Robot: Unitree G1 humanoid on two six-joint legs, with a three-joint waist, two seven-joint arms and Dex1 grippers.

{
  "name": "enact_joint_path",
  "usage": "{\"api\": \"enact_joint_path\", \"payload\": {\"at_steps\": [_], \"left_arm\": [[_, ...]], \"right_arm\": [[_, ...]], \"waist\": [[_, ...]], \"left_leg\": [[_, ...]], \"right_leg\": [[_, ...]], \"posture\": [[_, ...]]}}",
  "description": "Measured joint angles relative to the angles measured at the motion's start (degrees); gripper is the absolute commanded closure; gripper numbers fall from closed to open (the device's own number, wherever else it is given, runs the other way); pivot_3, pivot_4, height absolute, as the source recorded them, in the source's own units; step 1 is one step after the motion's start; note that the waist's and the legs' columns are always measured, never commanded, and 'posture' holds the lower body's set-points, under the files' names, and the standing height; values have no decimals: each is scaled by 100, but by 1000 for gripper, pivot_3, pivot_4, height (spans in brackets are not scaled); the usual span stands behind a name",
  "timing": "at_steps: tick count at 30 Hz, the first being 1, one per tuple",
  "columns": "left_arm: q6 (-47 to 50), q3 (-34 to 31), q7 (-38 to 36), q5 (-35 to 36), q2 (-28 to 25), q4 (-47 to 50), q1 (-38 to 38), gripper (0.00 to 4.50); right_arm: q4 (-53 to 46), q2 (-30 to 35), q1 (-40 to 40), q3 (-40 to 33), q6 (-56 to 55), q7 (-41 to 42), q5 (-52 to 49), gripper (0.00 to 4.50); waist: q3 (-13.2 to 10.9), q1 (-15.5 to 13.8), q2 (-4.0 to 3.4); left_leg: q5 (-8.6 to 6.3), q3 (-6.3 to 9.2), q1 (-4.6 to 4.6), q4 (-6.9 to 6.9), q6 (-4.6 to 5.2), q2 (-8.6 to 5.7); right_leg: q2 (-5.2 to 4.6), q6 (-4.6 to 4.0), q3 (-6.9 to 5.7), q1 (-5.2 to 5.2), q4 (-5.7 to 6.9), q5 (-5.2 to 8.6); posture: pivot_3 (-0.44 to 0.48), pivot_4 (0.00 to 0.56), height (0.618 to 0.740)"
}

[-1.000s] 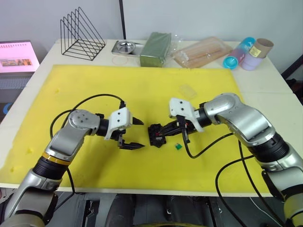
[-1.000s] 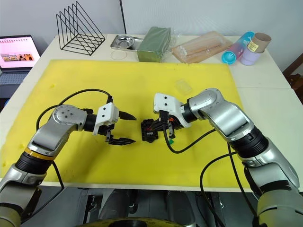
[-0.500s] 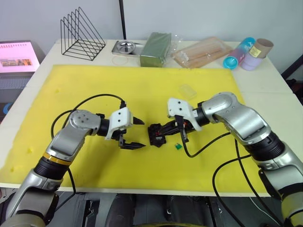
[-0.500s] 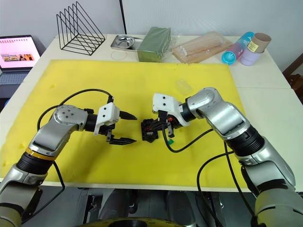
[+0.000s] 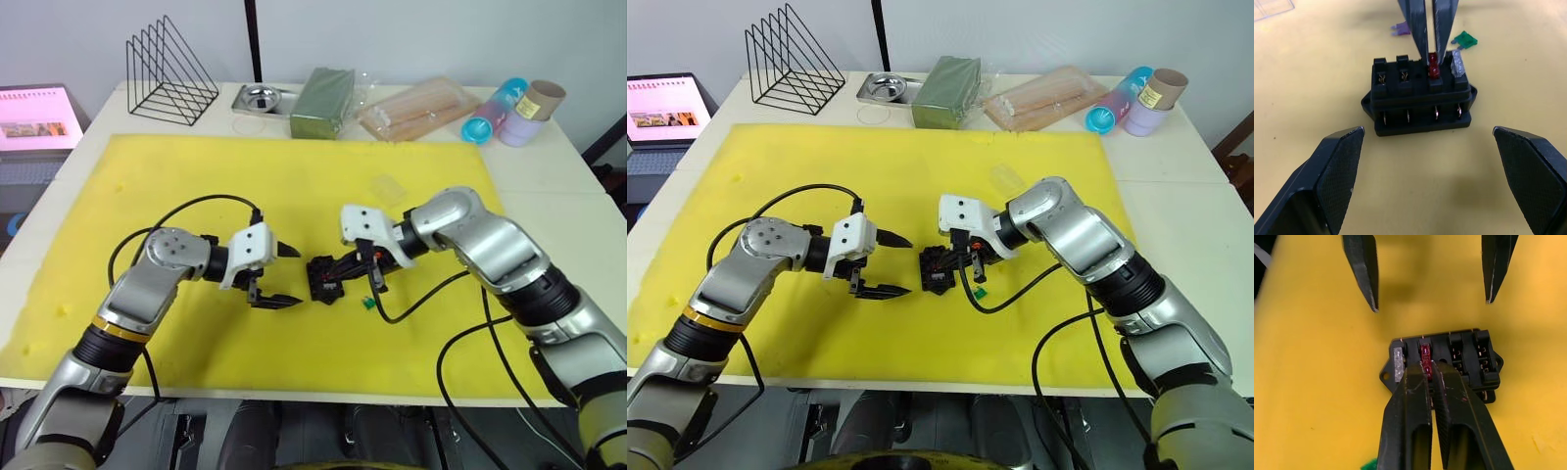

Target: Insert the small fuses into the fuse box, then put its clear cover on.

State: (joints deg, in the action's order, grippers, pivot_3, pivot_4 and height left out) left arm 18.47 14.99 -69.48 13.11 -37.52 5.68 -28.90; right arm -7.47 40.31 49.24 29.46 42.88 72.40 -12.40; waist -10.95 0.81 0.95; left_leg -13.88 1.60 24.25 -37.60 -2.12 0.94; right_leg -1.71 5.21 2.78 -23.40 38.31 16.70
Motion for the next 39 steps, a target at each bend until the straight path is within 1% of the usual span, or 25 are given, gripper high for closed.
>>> {"api": "enact_joint_path", "payload": {"at_steps": [7,14,18,23,31,34,35,36,39], "left_arm": [[-1,0,56,-7,23,0,0,32],[-7,0,92,-9,25,0,1,32],[-20,1,93,-10,31,0,1,0],[-41,2,92,-12,40,-2,-1,0],[-119,4,90,-18,55,-74,-5,0],[-149,3,90,-20,57,-108,-10,0],[-151,3,91,-20,57,-108,-11,0],[-153,3,92,-21,58,-108,-11,0],[-154,3,95,-21,59,-108,-11,0]], "right_arm": [[76,-64,49,103,-138,25,177,4500],[43,-73,39,81,-201,81,214,4500],[20,-95,38,60,-65,77,196,3424],[-174,-170,79,-251,280,-1,-35,3424],[-598,-159,101,-520,621,-61,-350,3424],[-702,-140,63,-565,671,-103,-433,4083],[-709,-140,2,-566,646,-133,-439,4391],[-709,-140,-95,-563,596,-172,-436,4453],[-695,-138,-369,-537,452,-253,-414,4453]], "waist": [[1,7,0],[1,7,0],[1,5,-1],[1,4,-1],[1,1,-1],[1,0,-1],[1,-2,-1],[1,-3,-1],[1,1,-1]], "left_leg": [[0,1,-23,-9,0,1],[0,3,-24,-10,0,1],[0,3,-22,-10,0,1],[0,3,-21,-11,0,1],[0,3,-20,-12,0,0],[0,3,-20,-12,0,0],[0,3,-20,-12,0,0],[0,3,-19,-12,0,0],[0,2,-18,-12,0,0]], "right_leg": [[2,0,0,21,10,0],[2,0,0,22,12,0],[1,0,0,20,13,0],[1,0,0,19,13,0],[0,0,0,18,13,0],[0,0,0,18,13,0],[0,0,0,19,12,0],[0,0,0,19,12,0],[0,0,0,19,12,0]], "posture": [[0,150,740],[0,150,740],[0,150,740],[0,150,740],[0,150,740],[0,150,740],[0,150,740],[0,150,740],[0,150,740]]}}
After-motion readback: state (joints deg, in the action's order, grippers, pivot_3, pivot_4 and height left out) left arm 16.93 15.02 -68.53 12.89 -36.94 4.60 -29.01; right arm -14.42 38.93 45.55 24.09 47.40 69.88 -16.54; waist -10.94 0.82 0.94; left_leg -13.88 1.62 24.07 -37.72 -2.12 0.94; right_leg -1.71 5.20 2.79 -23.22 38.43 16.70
